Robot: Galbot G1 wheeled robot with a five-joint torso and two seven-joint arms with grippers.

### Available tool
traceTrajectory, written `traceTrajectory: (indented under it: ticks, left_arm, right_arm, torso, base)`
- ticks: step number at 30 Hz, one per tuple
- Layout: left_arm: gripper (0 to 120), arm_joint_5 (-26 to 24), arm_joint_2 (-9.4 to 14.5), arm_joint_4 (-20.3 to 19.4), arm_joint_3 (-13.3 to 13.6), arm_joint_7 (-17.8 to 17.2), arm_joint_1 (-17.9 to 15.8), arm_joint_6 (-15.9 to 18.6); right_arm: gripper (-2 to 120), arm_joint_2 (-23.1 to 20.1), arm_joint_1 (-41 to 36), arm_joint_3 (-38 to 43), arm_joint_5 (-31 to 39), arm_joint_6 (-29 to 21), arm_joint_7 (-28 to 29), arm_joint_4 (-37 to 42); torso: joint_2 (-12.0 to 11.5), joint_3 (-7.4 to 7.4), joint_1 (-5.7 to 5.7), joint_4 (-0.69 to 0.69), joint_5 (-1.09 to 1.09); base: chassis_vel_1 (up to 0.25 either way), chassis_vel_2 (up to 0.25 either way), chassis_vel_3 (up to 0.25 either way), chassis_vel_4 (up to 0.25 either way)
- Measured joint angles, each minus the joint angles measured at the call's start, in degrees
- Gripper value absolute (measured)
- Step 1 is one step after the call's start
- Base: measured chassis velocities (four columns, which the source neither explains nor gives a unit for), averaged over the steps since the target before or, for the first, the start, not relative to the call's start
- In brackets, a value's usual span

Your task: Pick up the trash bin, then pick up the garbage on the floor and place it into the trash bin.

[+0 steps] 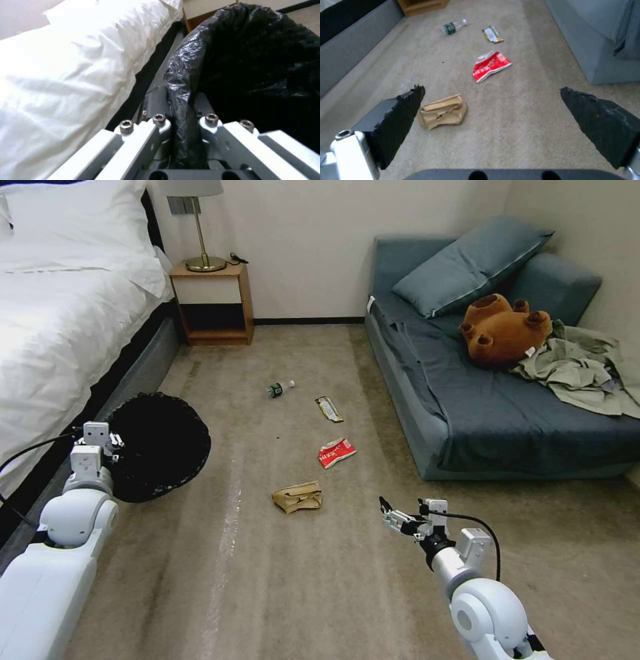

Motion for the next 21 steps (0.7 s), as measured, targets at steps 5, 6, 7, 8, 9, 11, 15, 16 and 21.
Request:
traceTrajectory:
  ticks: [5, 6, 7, 8, 9, 11, 15, 16, 21]
  left_arm:
    - [4, 0.06, 0.0, -0.06, 0.0, 0.1, 0.26, -0.05]
    - [4, 0.04, -0.03, -0.15, 0.0, 0.1, 0.34, -0.05]
    - [4, 0.04, -0.03, -0.15, 0.0, 0.1, 0.34, -0.05]
    - [4, -0.03, -0.05, -0.22, 0.0, 0.09, 0.4, -0.05]
    - [4, -0.09, -0.06, -0.24, 0.0, 0.09, 0.43, -0.05]
    - [4, -0.12, -0.07, -0.24, 0.0, 0.09, 0.47, -0.05]
    - [4, -0.27, -0.09, -0.24, 0.0, 0.09, 0.53, -0.05]
    - [4, -0.32, -0.11, -0.24, 0.02, 0.09, 0.53, -0.05]
    - [4, -0.4, -0.26, -0.2, 0.07, 0.16, 0.63, -0.06]
  right_arm:
    - [100, 0.3, -0.52, 0.08, -0.51, 0.55, -0.42, 0.04]
    - [100, 0.31, -0.66, 0.17, -0.61, 0.72, -0.53, 0.12]
    - [100, 0.31, -0.66, 0.17, -0.61, 0.72, -0.53, 0.12]
    - [100, 0.31, -0.81, 0.29, -0.68, 0.88, -0.69, 0.19]
    - [100, 0.3, -0.91, 0.43, -0.75, 0.99, -0.79, 0.2]
    - [100, 0.29, -1.0, 0.53, -0.82, 1.12, -0.86, 0.22]
    - [100, 0.57, -1.56, 0.71, -1.39, 1.63, -1.24, 0.22]
    - [100, 0.69, -1.8, 0.74, -1.63, 1.8, -1.35, 0.22]
    - [100, 1.01, -2.12, 0.74, -2.1, 2.03, -1.57, 0.2]
  torso:
    - [0.0, 0.0, 0.0, 0.0, -0.01]
    - [0.0, 0.0, 0.0, 0.0, -0.01]
    - [0.0, 0.0, 0.0, 0.0, -0.01]
    - [0.0, 0.0, 0.0, 0.0, -0.01]
    - [0.0, 0.0, 0.0, 0.0, -0.01]
    - [0.0, 0.0, 0.0, 0.0, -0.01]
    - [0.0, 0.0, 0.0, 0.0, -0.01]
    - [0.0, 0.0, 0.0, 0.0, -0.01]
    - [0.0, 0.0, 0.0, 0.0, 0.0]
  base:
    - [0.0, 0.0, 0.0, 0.0]
    - [0.0, 0.0, 0.0, 0.0]
    - [0.0, 0.0, 0.0, 0.0]
    - [0.0, 0.0, 0.0, 0.0]
    - [0.0, 0.0, 0.0, 0.0]
    - [0.0, 0.0, 0.0, 0.0]
    - [-0.01, 0.006, 0.004, -0.014]
    - [-0.044, 0.043, 0.04, -0.057]
    - [-0.062, 0.06, 0.06, -0.078]
